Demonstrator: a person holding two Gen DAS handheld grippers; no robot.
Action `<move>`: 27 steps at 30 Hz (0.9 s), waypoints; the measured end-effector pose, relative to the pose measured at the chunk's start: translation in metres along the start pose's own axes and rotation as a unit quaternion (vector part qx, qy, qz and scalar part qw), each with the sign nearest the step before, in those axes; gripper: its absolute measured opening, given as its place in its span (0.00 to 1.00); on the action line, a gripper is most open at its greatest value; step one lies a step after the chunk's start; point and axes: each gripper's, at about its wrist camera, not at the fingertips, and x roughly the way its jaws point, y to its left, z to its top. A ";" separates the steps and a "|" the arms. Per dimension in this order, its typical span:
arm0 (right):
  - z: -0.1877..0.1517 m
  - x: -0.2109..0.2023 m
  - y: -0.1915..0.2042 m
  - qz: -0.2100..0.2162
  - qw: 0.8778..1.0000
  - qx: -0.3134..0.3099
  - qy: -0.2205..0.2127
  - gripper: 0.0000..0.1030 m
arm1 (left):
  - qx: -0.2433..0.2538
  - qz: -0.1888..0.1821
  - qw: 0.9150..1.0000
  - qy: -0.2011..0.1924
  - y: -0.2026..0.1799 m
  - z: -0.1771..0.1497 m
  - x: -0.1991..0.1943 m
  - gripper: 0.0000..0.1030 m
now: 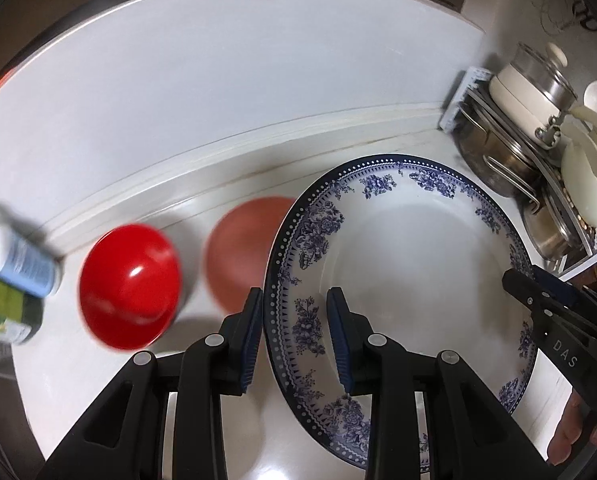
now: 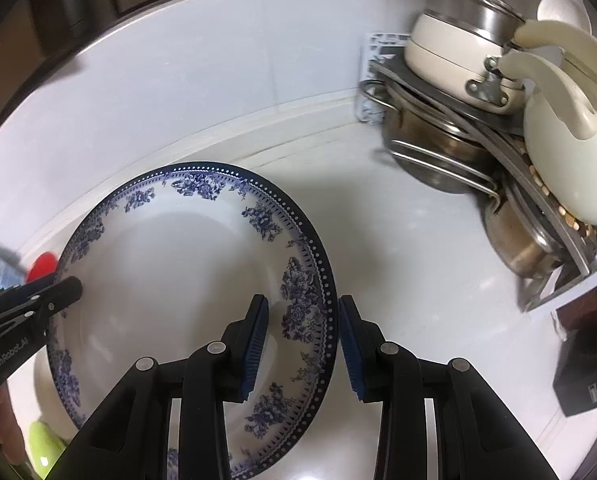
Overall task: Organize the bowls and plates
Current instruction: 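Lift the blue-and-white plate with both grippers and carry it toward the sink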
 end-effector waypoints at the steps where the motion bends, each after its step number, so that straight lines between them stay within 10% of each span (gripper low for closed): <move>1: -0.003 -0.003 0.006 0.001 1.000 -0.004 -0.002 0.36 | -0.005 0.003 1.000 -0.002 0.008 -0.006 -0.006 0.31; 27: -0.101 -0.071 0.183 0.062 0.991 -0.118 -0.023 0.36 | -0.124 0.056 0.990 -0.034 0.164 -0.154 -0.104 0.31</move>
